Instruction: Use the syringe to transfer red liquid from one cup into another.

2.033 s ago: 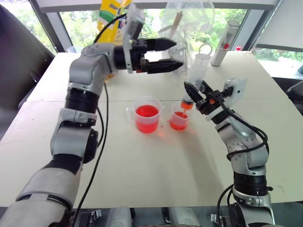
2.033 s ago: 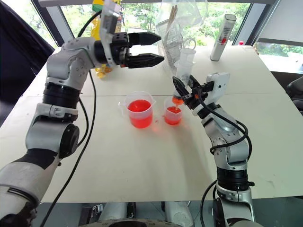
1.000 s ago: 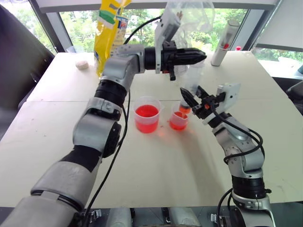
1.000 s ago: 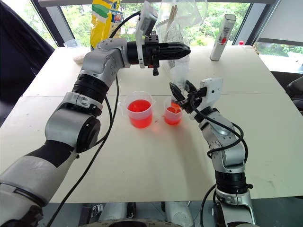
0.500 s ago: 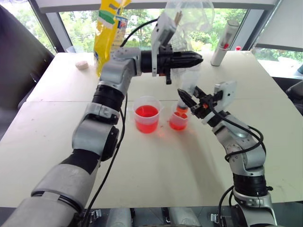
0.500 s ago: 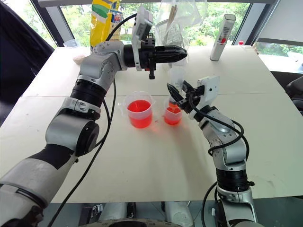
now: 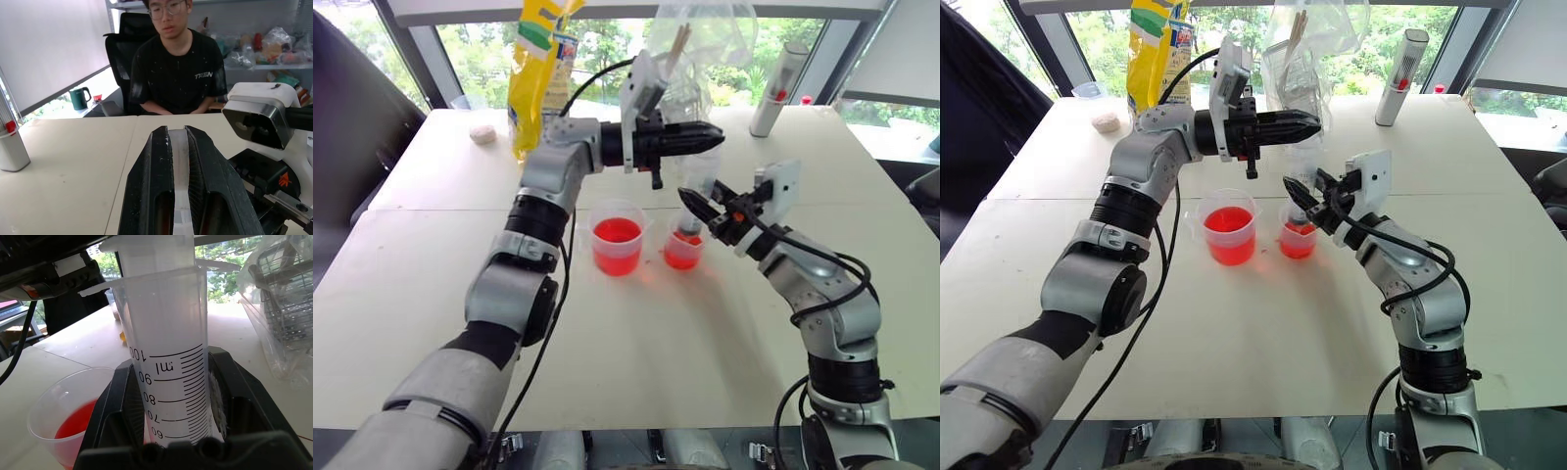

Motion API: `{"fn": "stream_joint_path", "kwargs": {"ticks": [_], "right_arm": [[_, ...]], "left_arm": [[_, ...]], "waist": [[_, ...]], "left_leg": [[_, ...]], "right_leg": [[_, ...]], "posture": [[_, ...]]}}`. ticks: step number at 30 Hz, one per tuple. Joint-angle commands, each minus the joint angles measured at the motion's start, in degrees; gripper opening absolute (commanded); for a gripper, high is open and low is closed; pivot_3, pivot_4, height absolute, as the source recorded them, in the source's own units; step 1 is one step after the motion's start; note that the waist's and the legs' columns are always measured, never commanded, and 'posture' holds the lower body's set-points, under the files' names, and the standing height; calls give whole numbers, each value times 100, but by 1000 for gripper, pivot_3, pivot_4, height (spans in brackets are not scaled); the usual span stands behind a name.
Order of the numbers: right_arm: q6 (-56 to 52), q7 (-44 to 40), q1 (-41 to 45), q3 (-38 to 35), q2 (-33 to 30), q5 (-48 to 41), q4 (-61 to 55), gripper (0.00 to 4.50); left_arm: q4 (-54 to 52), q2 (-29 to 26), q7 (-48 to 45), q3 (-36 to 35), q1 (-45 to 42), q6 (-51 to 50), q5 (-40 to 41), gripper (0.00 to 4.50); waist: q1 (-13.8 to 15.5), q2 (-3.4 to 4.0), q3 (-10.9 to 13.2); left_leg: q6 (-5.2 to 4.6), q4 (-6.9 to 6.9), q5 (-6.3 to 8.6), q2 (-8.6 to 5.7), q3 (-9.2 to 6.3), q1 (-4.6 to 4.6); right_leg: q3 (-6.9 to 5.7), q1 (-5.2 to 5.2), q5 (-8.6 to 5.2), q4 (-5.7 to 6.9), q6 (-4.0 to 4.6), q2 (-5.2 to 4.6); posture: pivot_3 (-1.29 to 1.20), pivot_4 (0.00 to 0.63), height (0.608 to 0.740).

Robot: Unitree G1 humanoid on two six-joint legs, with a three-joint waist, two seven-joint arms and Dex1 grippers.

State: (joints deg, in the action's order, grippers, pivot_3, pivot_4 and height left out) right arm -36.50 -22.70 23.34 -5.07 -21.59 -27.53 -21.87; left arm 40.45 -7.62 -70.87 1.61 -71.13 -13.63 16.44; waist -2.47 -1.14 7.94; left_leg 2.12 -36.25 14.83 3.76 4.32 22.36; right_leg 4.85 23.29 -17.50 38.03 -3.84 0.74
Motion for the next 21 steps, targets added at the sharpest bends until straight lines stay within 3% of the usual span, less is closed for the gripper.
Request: {"fn": "stream_joint_path", "kwargs": {"ticks": [1, 16, 19, 21], "right_arm": [[239, 120, 512, -523, -90, -288, -705, 1404], [274, 65, 546, -508, -230, -300, -482, 1404], [275, 25, 551, -457, -192, -305, -409, 1404], [291, 19, 524, -374, -96, -315, -367, 1404]], "left_arm": [[56, 31, -30, 428, 293, -145, -301, 37], [132, -25, 371, -38, -71, -382, 19, 37], [128, -118, 502, -220, -233, -520, 161, 1130], [26, -223, 520, -320, -276, -589, 250, 2204]], "waist": [[0, 0, 0], [-2, 0, 0], [-7, 0, 0], [-11, 0, 0]], "left_leg": [[0, 0, 0, 0, 0, 0], [0, 0, 0, 0, 0, 1], [0, 1, 0, 0, 0, -1], [0, 1, 0, 1, 0, -2]], "right_leg": [[0, 0, 0, 0, 0, 0], [0, 0, 0, 0, 0, 0], [0, 0, 0, 0, 0, 0], [0, 0, 0, 0, 0, 2]], "posture": [[0, 150, 739], [0, 150, 739], [0, 150, 739], [0, 150, 739]]}}
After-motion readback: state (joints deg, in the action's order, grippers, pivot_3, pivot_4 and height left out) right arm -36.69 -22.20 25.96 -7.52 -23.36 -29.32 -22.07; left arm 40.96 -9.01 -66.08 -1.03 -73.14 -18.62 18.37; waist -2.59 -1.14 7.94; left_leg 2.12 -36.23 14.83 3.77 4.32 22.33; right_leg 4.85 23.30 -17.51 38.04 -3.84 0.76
